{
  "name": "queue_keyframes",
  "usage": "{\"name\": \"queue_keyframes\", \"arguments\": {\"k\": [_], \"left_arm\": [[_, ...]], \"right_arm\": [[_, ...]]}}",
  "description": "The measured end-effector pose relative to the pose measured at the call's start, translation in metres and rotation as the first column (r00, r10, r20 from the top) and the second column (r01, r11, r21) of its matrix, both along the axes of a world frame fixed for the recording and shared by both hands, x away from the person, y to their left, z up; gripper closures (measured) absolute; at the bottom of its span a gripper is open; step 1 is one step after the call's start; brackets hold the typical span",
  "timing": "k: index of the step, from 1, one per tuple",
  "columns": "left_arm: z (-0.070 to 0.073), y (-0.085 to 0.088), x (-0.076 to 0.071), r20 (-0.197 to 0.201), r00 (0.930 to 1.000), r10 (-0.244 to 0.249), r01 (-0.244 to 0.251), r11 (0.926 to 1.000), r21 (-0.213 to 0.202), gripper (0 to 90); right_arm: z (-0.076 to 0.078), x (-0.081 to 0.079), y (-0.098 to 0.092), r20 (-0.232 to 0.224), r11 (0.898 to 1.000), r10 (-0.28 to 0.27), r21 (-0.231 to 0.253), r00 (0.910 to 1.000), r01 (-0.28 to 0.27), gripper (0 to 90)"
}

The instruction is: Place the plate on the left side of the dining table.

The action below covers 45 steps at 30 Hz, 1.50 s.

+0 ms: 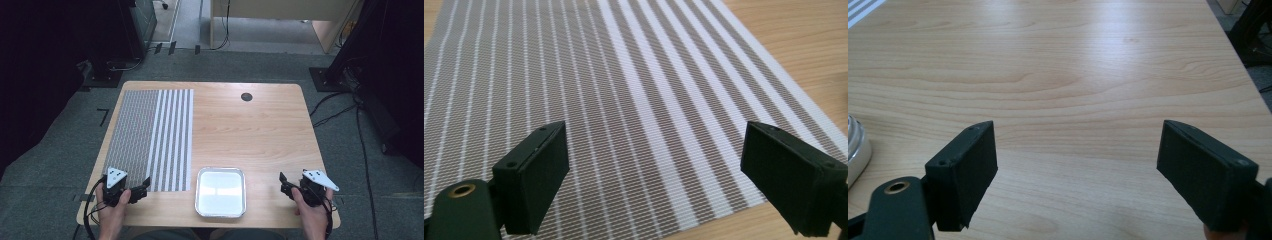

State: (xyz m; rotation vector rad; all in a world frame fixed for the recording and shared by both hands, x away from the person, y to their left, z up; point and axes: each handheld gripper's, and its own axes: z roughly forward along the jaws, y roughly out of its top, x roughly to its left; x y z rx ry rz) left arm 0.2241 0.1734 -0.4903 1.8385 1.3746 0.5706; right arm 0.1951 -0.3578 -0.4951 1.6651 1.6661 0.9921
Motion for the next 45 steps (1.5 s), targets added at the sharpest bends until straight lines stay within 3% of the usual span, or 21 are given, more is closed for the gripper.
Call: {"name": "queue_keyframes", "arguments": {"k": [18,28,39,45], "left_arm": [[0.000,-0.027,0.000,0.003,0.9981,-0.061,0.061,0.9981,0.005,11.8],[0.000,-0.041,-0.001,0.004,0.9965,-0.083,0.083,0.9965,-0.011,11.8],[-0.001,-0.064,-0.002,0.006,0.9945,-0.105,0.105,0.9944,0.011,11.9],[-0.001,-0.074,-0.002,0.008,0.9928,-0.119,0.119,0.9926,-0.021,11.8]], "right_arm": [[0.000,0.002,0.026,-0.001,0.999,0.053,0.005,0.9986,-0.053,16.1],[-0.001,0.003,0.038,0.002,0.998,0.068,0.013,0.9977,-0.068,16.3],[-0.002,0.004,0.053,-0.012,0.997,0.072,-0.001,0.9973,-0.072,17.5],[-0.001,0.004,0.063,-0.015,0.997,0.073,-0.004,0.9972,-0.073,18.9]]}}
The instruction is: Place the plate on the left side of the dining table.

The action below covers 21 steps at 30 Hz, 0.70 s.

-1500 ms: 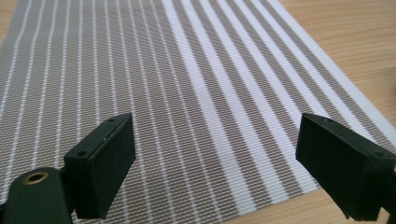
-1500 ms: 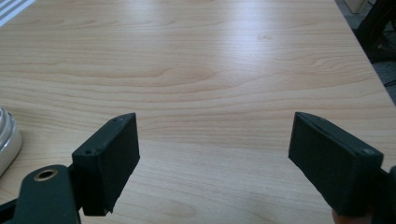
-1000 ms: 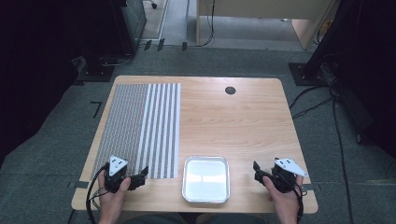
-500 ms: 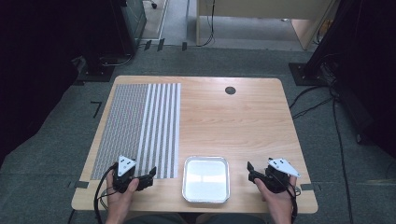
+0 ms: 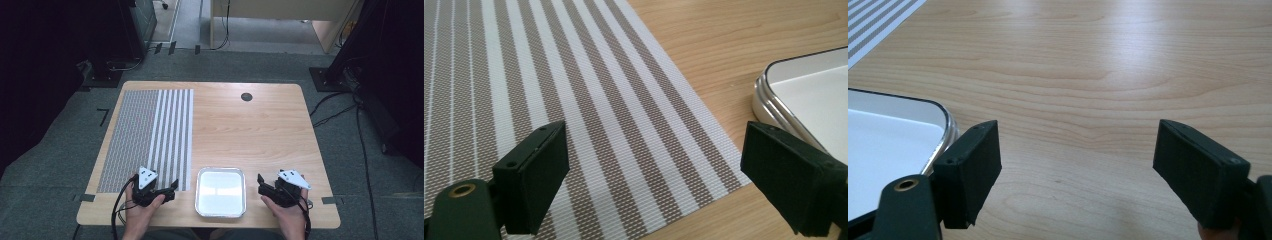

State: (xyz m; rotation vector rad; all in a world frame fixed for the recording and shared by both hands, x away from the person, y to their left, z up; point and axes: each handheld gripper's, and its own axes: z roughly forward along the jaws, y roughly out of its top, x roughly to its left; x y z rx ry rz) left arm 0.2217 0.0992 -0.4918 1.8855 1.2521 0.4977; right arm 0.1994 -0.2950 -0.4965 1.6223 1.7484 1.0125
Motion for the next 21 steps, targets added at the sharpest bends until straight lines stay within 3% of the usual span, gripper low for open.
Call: {"name": "queue_keyframes", "arguments": {"k": [7,13,21], "left_arm": [[-0.001,-0.014,-0.002,-0.001,0.9997,-0.025,0.025,0.9997,-0.007,11.8],[-0.003,-0.025,-0.003,-0.013,0.9994,-0.031,0.031,0.9994,-0.017,11.9],[-0.004,-0.037,-0.004,-0.046,0.9983,-0.037,0.036,0.9991,-0.024,13.2]], "right_arm": [[0.002,-0.001,0.009,0.003,1.000,0.012,-0.006,0.9999,-0.012,19.5],[0.002,-0.002,0.014,-0.019,0.999,0.026,0.023,0.9995,-0.026,22.7],[0.003,-0.006,0.022,0.001,0.998,0.055,0.010,0.9985,-0.055,38.2]]}}
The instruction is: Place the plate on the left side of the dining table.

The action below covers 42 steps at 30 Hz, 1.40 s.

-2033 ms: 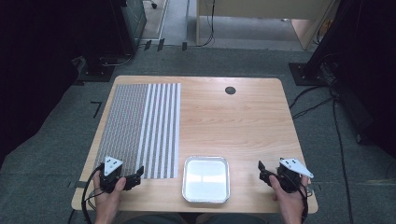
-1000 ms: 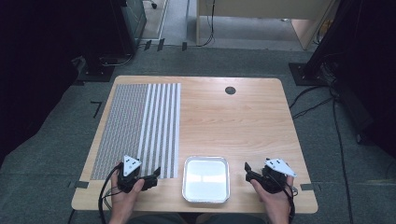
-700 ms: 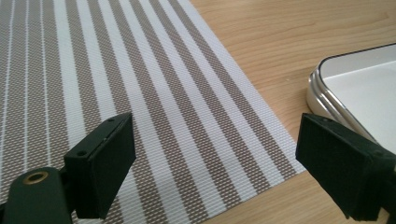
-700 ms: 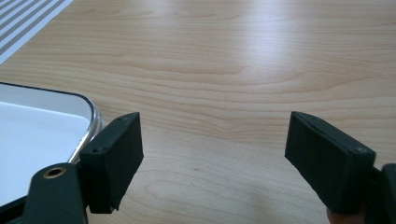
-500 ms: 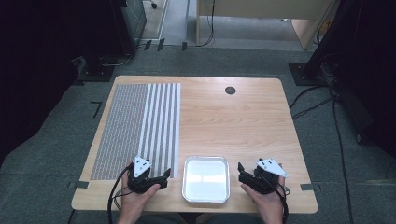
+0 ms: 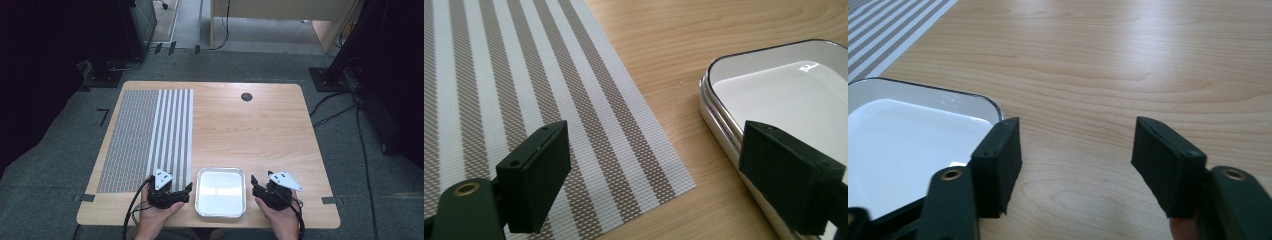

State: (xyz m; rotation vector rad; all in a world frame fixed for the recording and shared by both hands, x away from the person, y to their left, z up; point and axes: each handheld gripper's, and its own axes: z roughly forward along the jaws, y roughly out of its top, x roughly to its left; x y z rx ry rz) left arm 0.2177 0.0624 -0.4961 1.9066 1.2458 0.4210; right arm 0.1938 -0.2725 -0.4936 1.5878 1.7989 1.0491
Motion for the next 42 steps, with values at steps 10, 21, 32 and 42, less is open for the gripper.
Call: {"name": "queue_keyframes", "arguments": {"k": [10,21,32,42], "left_arm": [[0.007,-0.020,0.004,-0.018,0.9997,-0.017,0.017,0.9998,-0.009,17.7],[0.005,-0.034,-0.004,0.005,0.9981,-0.061,0.061,0.9981,0.009,54.9],[0.000,-0.037,-0.009,-0.028,0.9939,-0.107,0.107,0.9942,-0.003,71.9],[-0.001,-0.039,-0.012,-0.039,0.9913,-0.126,0.126,0.9921,-0.001,78.3]], "right_arm": [[-0.001,-0.003,0.004,0.004,0.999,0.014,0.044,0.9999,-0.014,53.8],[-0.005,-0.007,0.016,-0.008,0.988,0.052,0.148,0.9986,-0.051,72.7],[-0.005,-0.006,0.013,-0.089,0.962,0.051,0.271,0.9947,-0.025,82.7],[-0.009,-0.004,0.014,-0.161,0.933,0.090,0.358,0.9828,-0.027,85.2]]}}
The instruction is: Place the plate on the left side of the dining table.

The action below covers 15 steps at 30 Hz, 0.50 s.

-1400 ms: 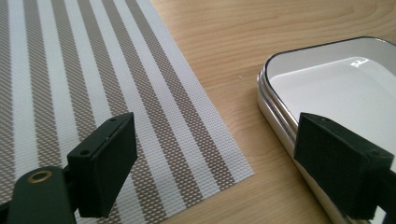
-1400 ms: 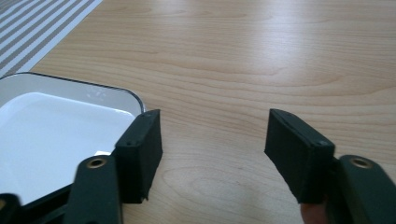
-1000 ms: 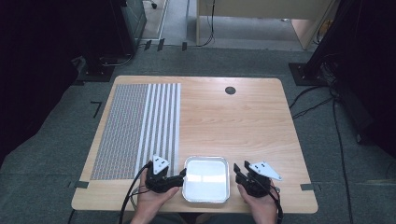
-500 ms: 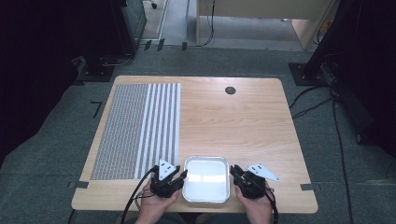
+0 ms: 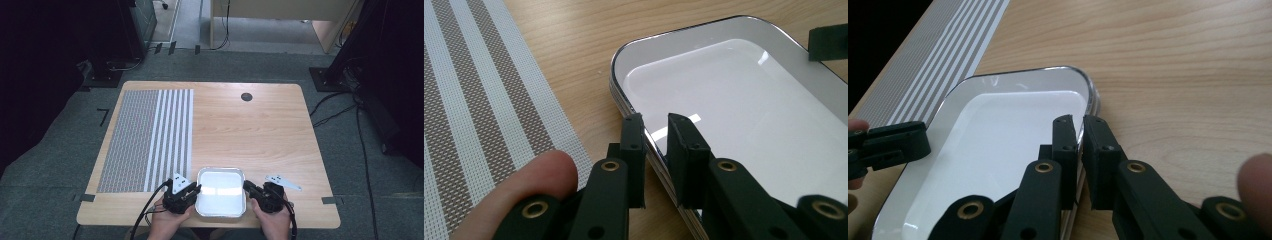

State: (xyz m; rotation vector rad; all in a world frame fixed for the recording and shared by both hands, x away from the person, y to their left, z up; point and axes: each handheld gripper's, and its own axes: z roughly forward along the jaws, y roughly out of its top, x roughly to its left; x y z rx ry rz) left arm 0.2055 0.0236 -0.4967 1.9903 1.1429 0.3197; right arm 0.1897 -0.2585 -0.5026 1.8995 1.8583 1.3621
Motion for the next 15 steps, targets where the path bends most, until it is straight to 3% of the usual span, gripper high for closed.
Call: {"name": "queue_keyframes", "arguments": {"k": [5,10,15], "left_arm": [[-0.002,-0.001,-0.001,0.000,1.0000,0.006,-0.006,1.0000,-0.002,76.5],[-0.003,-0.001,-0.001,0.002,1.0000,0.007,-0.007,1.0000,0.002,76.5],[-0.004,-0.003,-0.002,0.001,0.9999,0.011,-0.011,0.9999,0.007,76.7]], "right_arm": [[-0.001,0.001,-0.001,-0.004,1.000,-0.009,0.010,1.0000,0.009,86.9],[-0.002,0.003,-0.007,-0.033,0.996,-0.017,0.087,0.9993,0.020,88.5],[0.001,0.002,-0.011,-0.014,0.990,-0.025,0.141,0.9996,0.027,88.2]]}}
